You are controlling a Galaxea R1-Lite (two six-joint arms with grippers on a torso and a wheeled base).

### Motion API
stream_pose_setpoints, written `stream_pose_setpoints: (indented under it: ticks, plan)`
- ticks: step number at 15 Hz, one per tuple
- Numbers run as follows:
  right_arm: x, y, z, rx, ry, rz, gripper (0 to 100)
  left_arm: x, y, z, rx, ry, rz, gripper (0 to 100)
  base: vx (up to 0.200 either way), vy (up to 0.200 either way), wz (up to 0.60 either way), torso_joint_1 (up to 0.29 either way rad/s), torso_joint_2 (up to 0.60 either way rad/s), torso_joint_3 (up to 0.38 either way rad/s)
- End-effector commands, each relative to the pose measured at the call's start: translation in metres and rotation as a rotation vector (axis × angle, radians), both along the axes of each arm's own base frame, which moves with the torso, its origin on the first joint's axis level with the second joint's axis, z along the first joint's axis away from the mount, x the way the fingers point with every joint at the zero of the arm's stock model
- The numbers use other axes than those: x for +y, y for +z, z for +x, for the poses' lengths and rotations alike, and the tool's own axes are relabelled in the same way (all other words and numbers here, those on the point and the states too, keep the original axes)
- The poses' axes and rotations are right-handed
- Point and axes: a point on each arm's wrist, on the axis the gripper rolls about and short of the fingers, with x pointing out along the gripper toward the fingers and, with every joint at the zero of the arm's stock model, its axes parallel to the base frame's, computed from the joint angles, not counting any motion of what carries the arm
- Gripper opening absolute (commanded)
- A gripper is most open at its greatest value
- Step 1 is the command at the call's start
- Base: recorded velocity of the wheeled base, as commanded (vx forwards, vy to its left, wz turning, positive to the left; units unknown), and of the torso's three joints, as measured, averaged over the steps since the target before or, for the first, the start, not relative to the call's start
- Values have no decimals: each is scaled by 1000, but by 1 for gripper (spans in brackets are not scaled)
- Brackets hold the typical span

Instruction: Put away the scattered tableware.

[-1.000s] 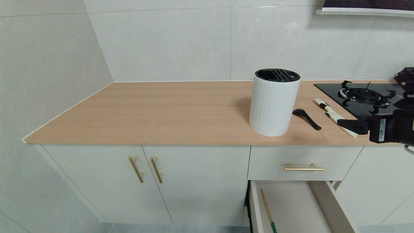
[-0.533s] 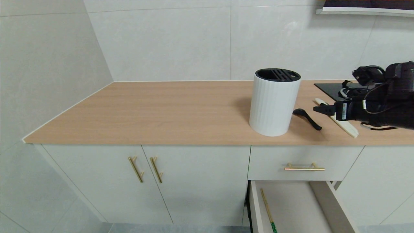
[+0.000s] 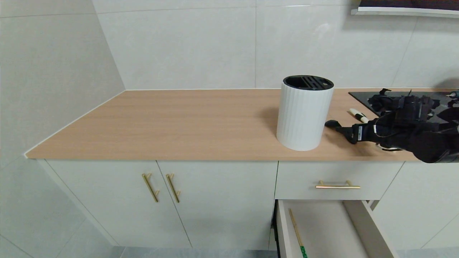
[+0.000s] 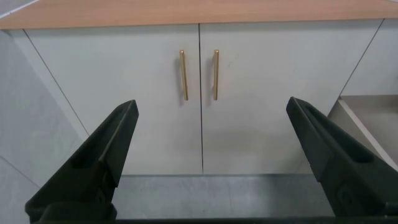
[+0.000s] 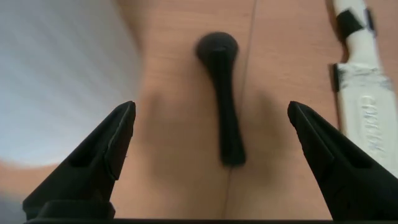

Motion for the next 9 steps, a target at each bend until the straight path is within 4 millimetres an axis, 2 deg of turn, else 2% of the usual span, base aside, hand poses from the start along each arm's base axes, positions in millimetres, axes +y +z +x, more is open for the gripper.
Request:
stream_pose_setpoints:
  ticks: [1,9]
  plan:
    - [-5,-33,16,51,-11,2,100,0,0,0,0,0,0,100,0,0,0,0,0,0]
    - [-3,-35,15,55,-5,-3,100,0,0,0,0,0,0,100,0,0,0,0,0,0]
